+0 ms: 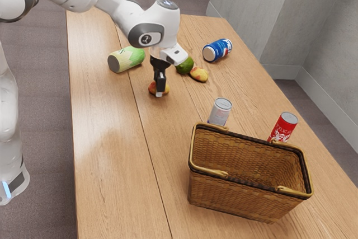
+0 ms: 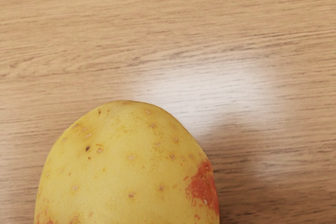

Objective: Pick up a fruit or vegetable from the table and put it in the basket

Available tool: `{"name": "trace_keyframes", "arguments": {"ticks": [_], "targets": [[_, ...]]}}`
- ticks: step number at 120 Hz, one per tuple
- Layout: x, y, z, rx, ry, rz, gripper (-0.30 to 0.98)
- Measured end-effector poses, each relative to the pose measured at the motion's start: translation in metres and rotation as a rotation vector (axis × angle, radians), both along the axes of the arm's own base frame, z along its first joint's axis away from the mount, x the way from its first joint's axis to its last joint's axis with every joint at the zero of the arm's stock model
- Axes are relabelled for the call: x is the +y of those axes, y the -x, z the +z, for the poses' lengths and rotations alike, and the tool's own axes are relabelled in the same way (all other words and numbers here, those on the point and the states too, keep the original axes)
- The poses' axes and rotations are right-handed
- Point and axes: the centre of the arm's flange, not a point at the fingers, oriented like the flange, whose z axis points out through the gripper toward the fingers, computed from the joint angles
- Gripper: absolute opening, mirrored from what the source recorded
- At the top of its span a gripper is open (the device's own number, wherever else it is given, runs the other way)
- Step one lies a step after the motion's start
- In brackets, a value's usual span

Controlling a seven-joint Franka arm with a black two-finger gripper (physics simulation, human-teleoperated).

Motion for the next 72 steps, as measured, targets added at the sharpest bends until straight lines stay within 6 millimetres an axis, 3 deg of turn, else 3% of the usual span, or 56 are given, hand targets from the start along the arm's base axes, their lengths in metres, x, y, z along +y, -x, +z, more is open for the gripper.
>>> {"name": "trace_keyframes", "arguments": {"ticks": [72], "targets": [[0.010,0.004,0.000,0.001,0.002,0.014,0.69]]}}
